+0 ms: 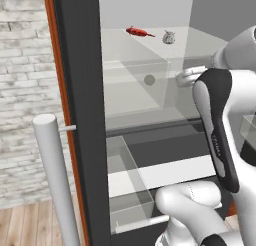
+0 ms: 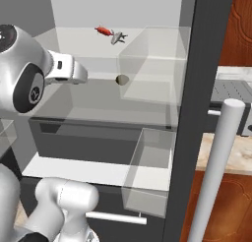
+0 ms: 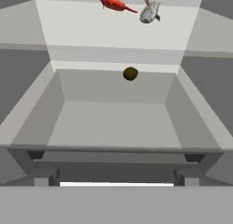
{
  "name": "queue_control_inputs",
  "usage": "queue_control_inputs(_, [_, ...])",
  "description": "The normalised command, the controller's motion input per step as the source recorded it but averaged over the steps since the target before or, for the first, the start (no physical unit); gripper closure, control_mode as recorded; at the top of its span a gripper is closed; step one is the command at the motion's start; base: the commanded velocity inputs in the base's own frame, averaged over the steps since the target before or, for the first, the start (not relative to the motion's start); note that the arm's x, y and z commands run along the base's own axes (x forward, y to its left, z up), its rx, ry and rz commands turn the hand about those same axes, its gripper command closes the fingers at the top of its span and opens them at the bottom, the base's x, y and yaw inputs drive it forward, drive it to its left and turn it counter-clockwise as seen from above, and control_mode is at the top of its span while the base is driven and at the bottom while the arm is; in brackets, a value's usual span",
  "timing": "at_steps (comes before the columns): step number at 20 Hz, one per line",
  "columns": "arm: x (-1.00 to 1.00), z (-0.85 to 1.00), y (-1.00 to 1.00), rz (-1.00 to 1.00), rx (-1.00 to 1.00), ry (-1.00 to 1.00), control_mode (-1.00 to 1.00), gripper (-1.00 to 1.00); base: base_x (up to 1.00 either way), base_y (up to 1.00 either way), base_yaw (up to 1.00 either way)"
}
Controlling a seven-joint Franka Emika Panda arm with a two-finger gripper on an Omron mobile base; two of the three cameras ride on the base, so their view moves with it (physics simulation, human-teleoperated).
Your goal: Transport the fish and cucumber to the fridge. Place the fish on the rack containing meat and place the cucumber on the rack containing the vegetable, ensuring meats and vegetables are on different racks.
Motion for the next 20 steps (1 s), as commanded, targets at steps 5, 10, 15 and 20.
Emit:
queue_control_inputs(5, [-0.68, -0.05, 0.0, -0.01, 0.0, -0.01, -1.0, -1.0, 0.0, 0.0, 0.0])
queue_control_inputs(10, [-0.85, 0.0, 0.0, -0.01, 0.0, -0.01, -1.0, -1.0, 0.0, 0.0, 0.0])
queue_control_inputs(15, [-0.37, 0.0, 0.0, 0.0, 0.0, -0.01, 1.0, -1.0, -0.6, 0.0, 0.0])
queue_control_inputs(20, [0.0, 0.0, 0.0, 0.0, 0.0, 0.0, 1.0, -1.0, -1.0, 0.0, 0.0])
